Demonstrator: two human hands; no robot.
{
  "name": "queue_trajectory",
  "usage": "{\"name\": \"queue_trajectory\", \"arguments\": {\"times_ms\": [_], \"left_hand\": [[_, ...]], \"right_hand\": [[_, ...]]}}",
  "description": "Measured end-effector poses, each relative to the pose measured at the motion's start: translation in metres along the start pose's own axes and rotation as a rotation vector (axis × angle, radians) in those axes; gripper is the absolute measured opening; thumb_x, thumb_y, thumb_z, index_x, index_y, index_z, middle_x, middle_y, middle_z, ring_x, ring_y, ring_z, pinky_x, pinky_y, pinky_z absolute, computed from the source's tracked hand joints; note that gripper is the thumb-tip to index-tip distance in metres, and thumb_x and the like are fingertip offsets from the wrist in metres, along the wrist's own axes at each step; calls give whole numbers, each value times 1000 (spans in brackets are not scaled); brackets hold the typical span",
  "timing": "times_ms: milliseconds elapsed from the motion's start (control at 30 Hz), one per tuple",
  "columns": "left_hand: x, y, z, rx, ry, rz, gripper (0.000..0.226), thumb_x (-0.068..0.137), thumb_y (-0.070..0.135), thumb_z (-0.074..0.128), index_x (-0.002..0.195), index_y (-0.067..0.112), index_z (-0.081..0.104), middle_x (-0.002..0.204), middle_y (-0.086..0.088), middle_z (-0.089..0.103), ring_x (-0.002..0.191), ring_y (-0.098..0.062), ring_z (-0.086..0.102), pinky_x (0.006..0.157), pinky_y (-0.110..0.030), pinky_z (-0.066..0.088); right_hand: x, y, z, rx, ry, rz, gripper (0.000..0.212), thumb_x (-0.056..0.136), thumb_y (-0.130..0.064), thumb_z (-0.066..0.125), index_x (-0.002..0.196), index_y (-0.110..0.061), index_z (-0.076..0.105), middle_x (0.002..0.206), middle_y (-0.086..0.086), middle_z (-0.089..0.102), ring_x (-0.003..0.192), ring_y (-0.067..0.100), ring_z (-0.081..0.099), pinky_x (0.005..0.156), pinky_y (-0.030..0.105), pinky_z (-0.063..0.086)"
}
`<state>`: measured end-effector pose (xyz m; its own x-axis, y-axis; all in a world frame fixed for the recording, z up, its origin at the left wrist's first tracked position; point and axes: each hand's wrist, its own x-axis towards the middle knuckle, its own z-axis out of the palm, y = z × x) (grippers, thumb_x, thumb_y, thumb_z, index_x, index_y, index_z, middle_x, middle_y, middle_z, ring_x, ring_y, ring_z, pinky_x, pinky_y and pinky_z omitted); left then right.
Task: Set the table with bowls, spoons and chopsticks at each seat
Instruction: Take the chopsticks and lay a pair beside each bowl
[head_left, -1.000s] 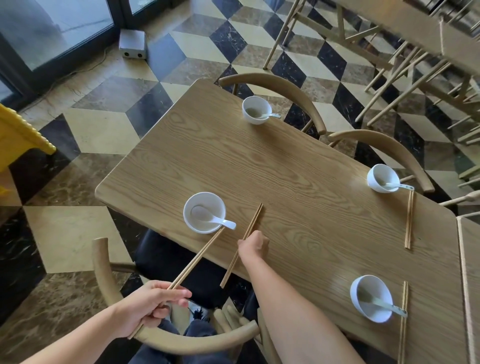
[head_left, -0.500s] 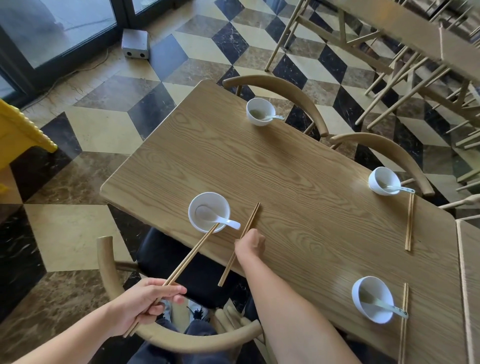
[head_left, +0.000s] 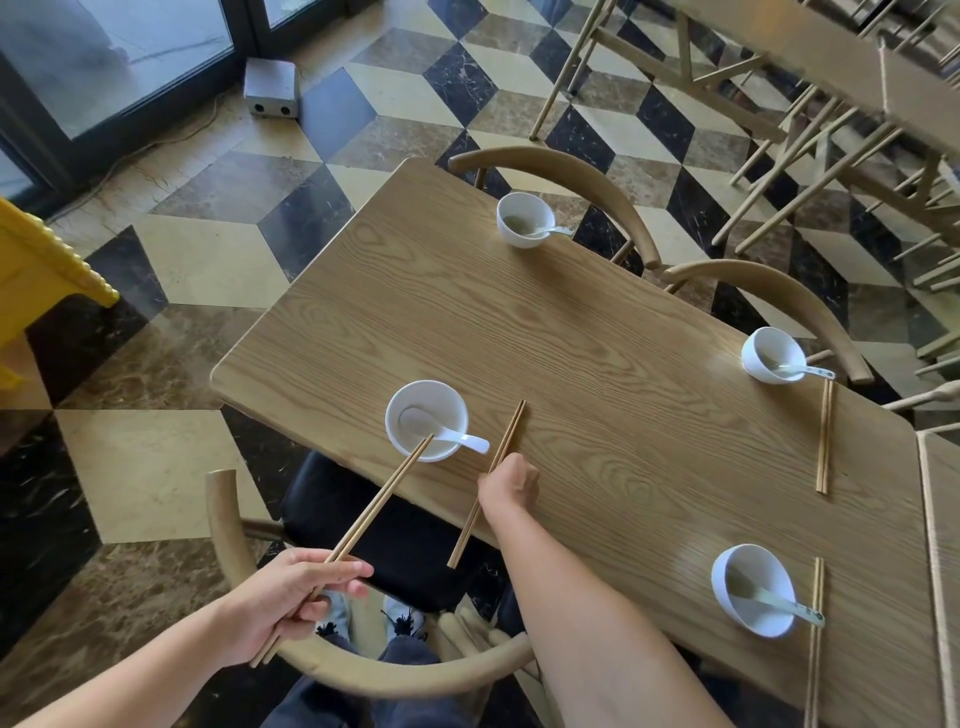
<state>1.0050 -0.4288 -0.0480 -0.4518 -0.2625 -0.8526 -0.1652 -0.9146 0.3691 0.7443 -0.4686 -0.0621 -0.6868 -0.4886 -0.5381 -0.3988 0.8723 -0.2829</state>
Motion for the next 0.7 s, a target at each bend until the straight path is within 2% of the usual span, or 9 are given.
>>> {"name": "queue_trajectory", "arguments": {"times_ms": [300,433,500,633,700], "left_hand": [[-1,2,-1,-11,25,17,39,80,20,76,111,-4,71,88,-16,66,47,-11,33,37,-15,21],[1,2,2,-1,93,34,38,89,32,67,110,1,72,82,-11,62,50,-12,31,39,-17,19],[3,2,2,-15,114,26,42,92,40,62,110,3,71,77,-9,57,50,-12,30,39,-17,20],[1,1,0,4,136,38,45,97,43,54,109,3,70,74,-8,56,50,-12,31,40,-18,20],[0,1,-2,40,167,59,46,99,43,52,107,2,71,75,-9,58,49,-12,31,40,-18,20]], "right_hand": [[-1,2,2,31,12,8,15,90,-10,64,104,-4,66,111,12,67,102,30,66,71,27,45],[-2,5,3,43,27,7,15,90,-10,63,103,-3,67,108,13,68,100,30,66,72,28,48],[-4,6,3,48,24,14,15,90,-10,64,103,-3,67,109,13,68,100,30,66,69,27,46],[-5,8,3,42,25,27,15,90,-11,65,103,-3,67,110,14,68,101,31,66,72,29,48],[-6,9,2,37,22,32,17,91,-11,64,105,-2,66,112,14,67,103,30,65,71,27,44]]}}
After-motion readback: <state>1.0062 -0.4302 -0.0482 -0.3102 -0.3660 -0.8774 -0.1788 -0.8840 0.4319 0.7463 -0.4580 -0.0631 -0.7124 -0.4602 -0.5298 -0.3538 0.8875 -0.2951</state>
